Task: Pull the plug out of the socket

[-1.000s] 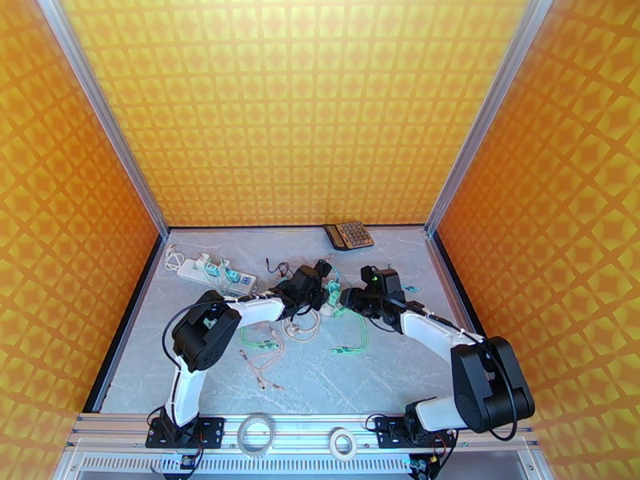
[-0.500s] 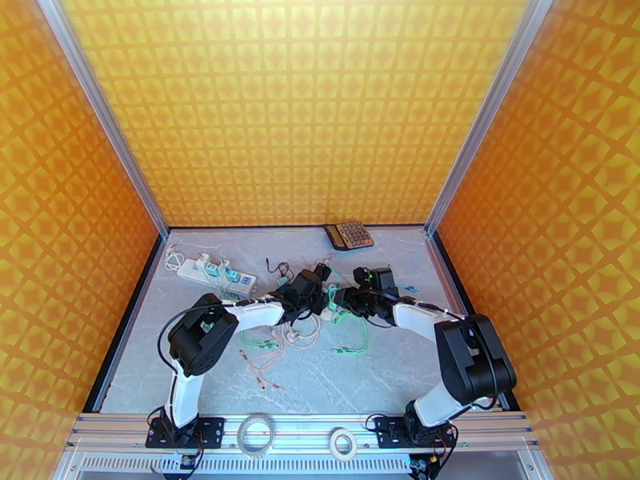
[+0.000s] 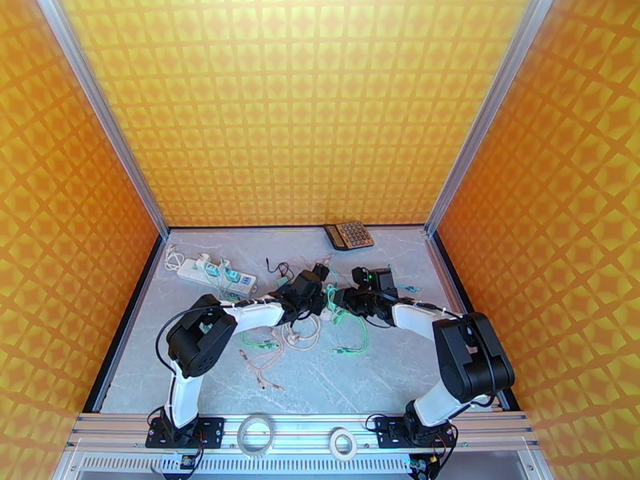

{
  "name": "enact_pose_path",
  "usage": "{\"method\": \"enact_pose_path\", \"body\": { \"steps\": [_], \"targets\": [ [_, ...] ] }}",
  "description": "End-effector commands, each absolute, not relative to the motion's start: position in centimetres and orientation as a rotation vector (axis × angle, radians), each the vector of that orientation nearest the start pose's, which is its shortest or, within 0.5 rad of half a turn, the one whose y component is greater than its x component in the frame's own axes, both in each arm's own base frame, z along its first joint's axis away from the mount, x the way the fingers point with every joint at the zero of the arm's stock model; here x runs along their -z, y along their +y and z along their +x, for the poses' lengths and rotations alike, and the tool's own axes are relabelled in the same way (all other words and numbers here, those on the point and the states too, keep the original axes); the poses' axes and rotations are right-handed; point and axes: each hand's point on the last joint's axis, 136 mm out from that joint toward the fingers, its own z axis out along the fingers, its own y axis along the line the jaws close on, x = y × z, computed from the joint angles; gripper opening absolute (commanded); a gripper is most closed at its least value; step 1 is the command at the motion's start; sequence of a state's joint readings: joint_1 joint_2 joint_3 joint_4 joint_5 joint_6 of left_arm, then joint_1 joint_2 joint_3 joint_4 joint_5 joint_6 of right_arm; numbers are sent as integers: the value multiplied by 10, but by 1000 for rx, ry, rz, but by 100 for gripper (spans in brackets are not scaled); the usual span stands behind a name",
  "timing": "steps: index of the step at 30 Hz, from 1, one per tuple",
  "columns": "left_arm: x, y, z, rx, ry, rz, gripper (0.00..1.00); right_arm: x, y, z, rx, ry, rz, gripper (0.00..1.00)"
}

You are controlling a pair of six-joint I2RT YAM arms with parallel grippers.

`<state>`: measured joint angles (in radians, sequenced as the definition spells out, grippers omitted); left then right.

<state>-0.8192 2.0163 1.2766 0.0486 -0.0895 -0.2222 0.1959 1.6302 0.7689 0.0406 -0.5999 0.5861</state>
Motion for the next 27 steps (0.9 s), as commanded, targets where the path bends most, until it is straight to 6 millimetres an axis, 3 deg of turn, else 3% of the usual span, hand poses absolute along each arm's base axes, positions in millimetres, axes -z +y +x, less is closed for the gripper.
{"method": "enact_pose_path", "body": {
  "steps": [1,10,18,27],
  "targets": [
    [-84,-395,354,400,2194,741,17,-7,140,329,-825,2699,326,39],
    [-84,-399,352,380,2209,723,14,3,136,325,-783,2732,324,38],
    [-105,-396,361,519,2238,624,11,9,133,322,-730,2759,310,38],
    [-108,-383,368,639,2255,534,11,10,133,323,-701,2772,287,38]
  ]
}}
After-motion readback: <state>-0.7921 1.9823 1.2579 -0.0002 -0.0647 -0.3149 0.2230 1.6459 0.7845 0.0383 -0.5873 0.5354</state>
